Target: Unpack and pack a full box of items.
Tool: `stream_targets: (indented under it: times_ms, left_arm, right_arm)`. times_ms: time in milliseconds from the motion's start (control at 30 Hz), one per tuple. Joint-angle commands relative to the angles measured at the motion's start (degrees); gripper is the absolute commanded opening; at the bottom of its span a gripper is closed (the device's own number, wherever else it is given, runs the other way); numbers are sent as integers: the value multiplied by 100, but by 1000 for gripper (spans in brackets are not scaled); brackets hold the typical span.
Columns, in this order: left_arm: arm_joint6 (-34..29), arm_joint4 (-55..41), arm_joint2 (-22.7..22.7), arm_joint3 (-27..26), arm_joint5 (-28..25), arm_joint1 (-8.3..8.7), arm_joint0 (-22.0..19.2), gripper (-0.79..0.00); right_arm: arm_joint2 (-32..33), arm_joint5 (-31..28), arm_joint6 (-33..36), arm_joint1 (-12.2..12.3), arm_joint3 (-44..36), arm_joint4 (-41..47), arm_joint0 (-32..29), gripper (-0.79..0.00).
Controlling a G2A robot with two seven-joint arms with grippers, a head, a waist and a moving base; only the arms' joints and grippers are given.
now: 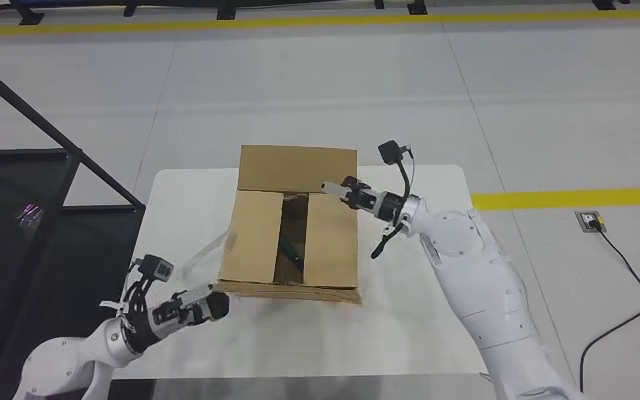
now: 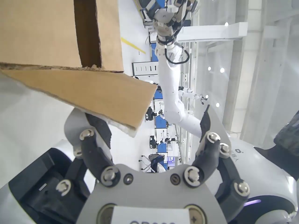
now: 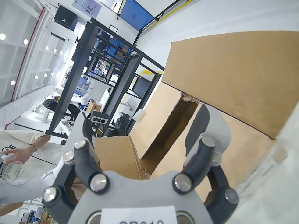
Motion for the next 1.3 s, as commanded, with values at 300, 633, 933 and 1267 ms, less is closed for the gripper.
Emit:
stream_targets:
  times_ms: [300, 633, 933, 1267]
  left_arm:
    - [1778, 238, 478, -307, 607, -66, -290, 0]
    - [2704, 661, 920, -124, 735, -117, -614, 0]
    - [2744, 661, 983, -120, 718, -120, -648, 0]
    - [2734, 702, 978, -80, 754, -108, -632, 0]
  right_arm:
    - [14, 531, -462, -14, -5, 5, -72, 0]
    - [-226, 1558, -2060, -211, 1417, -61, 678, 0]
    - [-489, 1059, -1696, -506, 3480, 547, 1724, 0]
    - [-493, 263, -801, -726, 4463, 1183, 2230, 0]
